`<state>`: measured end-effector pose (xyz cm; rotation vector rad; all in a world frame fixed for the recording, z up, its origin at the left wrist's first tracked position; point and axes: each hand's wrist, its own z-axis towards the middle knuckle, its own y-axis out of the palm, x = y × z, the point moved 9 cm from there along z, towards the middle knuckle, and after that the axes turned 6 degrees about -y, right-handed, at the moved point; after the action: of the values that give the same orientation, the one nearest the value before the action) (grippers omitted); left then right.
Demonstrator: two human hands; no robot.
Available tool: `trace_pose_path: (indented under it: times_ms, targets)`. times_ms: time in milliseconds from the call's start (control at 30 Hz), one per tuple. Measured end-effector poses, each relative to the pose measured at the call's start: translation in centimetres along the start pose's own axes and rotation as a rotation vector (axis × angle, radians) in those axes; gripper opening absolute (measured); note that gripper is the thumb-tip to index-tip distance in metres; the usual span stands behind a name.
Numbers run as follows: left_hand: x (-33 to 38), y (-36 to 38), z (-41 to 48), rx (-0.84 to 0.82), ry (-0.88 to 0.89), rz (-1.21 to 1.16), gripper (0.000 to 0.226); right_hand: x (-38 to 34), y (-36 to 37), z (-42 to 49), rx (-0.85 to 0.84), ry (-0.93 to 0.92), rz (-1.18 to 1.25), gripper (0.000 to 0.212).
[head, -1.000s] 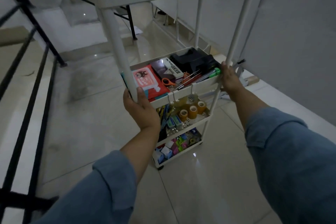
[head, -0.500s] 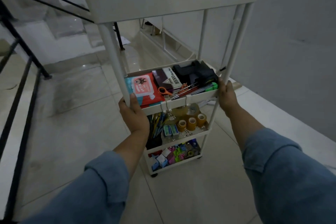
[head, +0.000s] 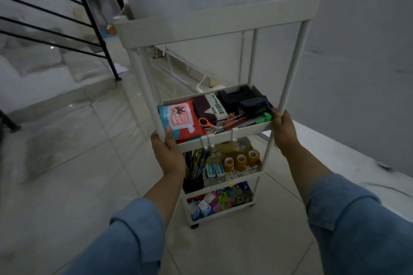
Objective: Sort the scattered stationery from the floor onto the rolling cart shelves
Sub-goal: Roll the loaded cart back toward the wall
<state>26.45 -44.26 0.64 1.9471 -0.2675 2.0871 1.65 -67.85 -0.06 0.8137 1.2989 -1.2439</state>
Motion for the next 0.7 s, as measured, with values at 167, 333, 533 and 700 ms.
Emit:
trace_pose_path:
  times_ms: [167, 333, 533, 700]
  targets:
    - [0.0, 4.9, -1.8, -0.102, 0.006, 0.004, 0.019, 0.7, -5.2, 0.6, 0.103, -0.002, -0.008, 0.029]
    - [-0.6, 10.1, -3.9, -0.202, -0.004, -0.007, 0.029, 1.5, -11.3, 0.3, 0.219, 0.005, -0.045, 0.039]
    - [-0.2, 16.2, -7.9, -0.312, -0.008, 0.006, 0.029, 3.1, -18.6, -0.5, 0.331, 0.022, -0.069, 0.035]
    - [-0.2, 21.3, -9.8, -0.374, 0.0, -0.016, 0.033, 4.1, -23.3, -0.2, 0.382, 0.035, -0.079, 0.039]
